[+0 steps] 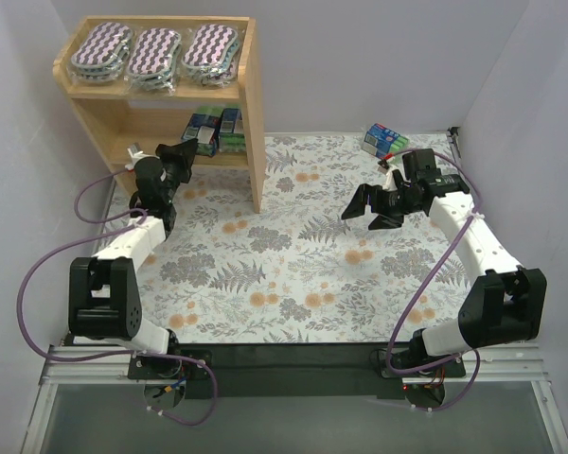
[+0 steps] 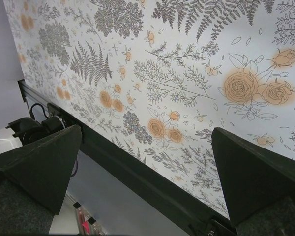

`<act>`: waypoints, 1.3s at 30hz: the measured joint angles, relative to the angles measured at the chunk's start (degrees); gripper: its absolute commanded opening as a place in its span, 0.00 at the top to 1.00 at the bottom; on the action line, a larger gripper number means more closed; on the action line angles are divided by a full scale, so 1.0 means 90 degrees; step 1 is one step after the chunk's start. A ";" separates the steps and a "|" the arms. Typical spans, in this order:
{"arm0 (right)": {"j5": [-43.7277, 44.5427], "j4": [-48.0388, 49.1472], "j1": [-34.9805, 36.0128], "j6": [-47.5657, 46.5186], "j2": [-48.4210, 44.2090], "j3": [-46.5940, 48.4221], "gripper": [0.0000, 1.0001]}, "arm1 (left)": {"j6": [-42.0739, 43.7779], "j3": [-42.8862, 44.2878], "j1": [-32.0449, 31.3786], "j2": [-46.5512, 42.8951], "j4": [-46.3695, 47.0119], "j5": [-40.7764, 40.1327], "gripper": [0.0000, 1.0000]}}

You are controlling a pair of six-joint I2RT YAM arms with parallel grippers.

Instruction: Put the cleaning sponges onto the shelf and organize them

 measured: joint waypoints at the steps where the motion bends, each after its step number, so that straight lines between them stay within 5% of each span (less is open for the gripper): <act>1: 0.0000 0.0000 -0.0015 0.0000 0.0000 0.0007 0.01 | -0.0022 0.0019 -0.0041 0.0027 0.0017 -0.0012 1.00; 17: 0.0063 -0.0007 -0.0182 0.0015 0.0221 0.0226 0.01 | -0.0192 0.0197 -0.0420 0.0260 0.0245 0.0005 0.99; 22: 0.0313 0.0007 -0.0328 0.0058 0.0423 0.0498 0.01 | -0.0182 0.0143 -0.0406 0.0087 0.0109 0.0073 0.45; 23: 0.0386 0.0019 -0.0374 0.0078 0.0474 0.0539 0.01 | -0.0182 0.0061 -0.0398 -0.0056 0.0010 0.0083 0.27; 25: 0.0512 0.0039 -0.0476 0.0155 0.0612 0.0614 0.02 | -0.0155 -0.0102 -0.0374 -0.0403 -0.0168 0.0104 0.16; 32: 0.1168 0.0148 -0.0865 0.0437 0.1511 0.1163 0.01 | 0.0080 -0.0442 -0.0158 -0.1938 -0.0896 0.0265 0.14; 39: 0.1732 0.0593 -0.1328 0.0867 0.3026 0.3062 0.01 | 0.0991 -0.0551 -0.0155 -0.3342 -0.2446 0.0991 0.13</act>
